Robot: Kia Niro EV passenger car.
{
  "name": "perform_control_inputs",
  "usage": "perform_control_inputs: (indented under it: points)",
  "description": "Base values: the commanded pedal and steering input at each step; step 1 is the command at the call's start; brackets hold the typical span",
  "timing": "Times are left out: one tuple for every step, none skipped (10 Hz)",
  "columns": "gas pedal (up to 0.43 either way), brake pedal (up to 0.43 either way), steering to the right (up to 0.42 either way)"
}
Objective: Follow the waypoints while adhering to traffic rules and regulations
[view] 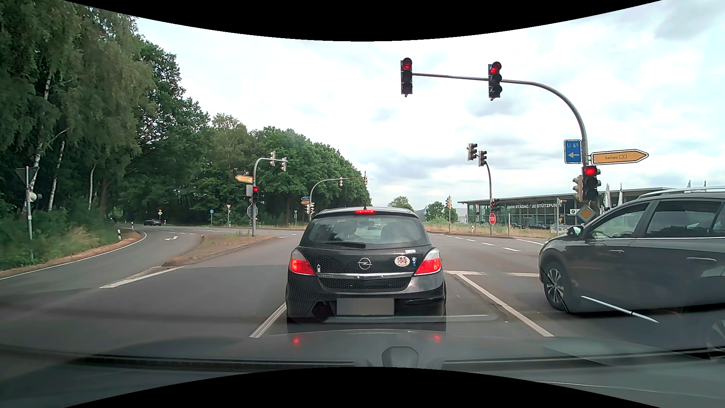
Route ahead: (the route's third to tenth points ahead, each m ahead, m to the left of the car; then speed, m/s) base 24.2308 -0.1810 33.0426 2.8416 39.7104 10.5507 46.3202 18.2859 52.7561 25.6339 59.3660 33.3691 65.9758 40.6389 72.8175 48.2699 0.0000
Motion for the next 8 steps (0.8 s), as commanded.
perform_control_inputs:
  points:
    - [0.000, 0.262, -0.004]
    - [0.000, 0.268, -0.004]
    - [0.000, 0.268, -0.004]
    - [0.000, 0.268, -0.004]
    - [0.000, 0.268, -0.004]
    - [0.000, 0.268, -0.004]
    - [0.000, 0.268, -0.004]
    - [0.000, 0.268, -0.004]
